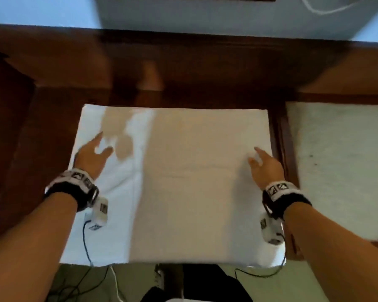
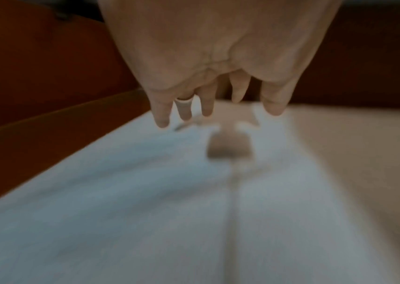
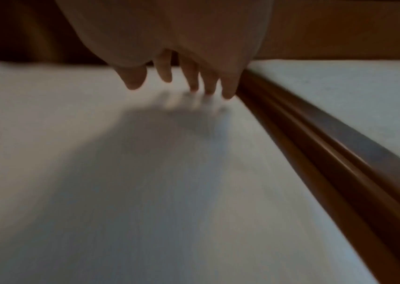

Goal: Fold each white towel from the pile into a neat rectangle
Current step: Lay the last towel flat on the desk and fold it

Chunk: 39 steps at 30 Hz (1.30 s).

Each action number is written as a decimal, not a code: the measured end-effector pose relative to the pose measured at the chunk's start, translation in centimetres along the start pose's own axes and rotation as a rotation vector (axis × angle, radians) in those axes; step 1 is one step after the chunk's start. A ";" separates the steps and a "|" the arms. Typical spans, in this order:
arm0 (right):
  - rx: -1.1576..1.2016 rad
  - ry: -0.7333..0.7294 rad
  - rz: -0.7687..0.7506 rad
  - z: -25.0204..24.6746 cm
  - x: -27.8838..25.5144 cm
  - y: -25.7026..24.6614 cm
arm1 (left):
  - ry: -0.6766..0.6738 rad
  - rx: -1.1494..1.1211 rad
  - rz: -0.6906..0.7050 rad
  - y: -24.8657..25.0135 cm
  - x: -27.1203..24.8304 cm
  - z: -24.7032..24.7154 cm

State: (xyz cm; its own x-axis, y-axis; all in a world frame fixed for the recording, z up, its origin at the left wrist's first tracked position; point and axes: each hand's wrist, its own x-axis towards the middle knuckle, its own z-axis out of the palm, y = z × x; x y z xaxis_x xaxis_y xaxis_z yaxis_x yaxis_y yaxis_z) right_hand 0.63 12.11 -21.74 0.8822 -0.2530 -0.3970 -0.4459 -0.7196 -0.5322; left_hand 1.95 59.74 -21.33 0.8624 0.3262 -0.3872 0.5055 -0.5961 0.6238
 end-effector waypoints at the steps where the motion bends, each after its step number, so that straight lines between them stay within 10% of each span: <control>1: -0.247 -0.119 -0.050 1.8 -1.5 1.6 | -0.116 0.200 0.000 -1.9 -1.4 1.7; 6: -0.614 -0.290 -0.068 5.0 -5.8 5.2 | -0.326 0.767 -0.016 -7.1 -6.0 4.4; 17: -0.567 -0.232 -0.078 4.3 4.6 0.9 | -0.316 0.774 0.134 -3.3 3.0 3.0; 25: -0.585 -0.350 -0.047 6.5 -8.9 4.0 | -0.399 0.790 0.005 -8.9 -8.8 2.8; 34: -0.567 -0.264 -0.073 6.0 0.6 0.6 | -0.319 0.773 0.038 -4.8 0.4 3.1; 39: -0.595 -0.266 -0.084 6.4 -4.5 1.8 | -0.344 0.748 0.029 -5.9 -4.7 3.8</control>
State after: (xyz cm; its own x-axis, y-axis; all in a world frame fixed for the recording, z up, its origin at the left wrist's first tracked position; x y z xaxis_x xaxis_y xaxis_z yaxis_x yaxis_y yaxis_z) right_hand -5.12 16.11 -25.70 0.8091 -0.0666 -0.5838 -0.1499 -0.9841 -0.0955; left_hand -5.15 58.93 -25.78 0.7569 0.1321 -0.6401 0.2261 -0.9718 0.0669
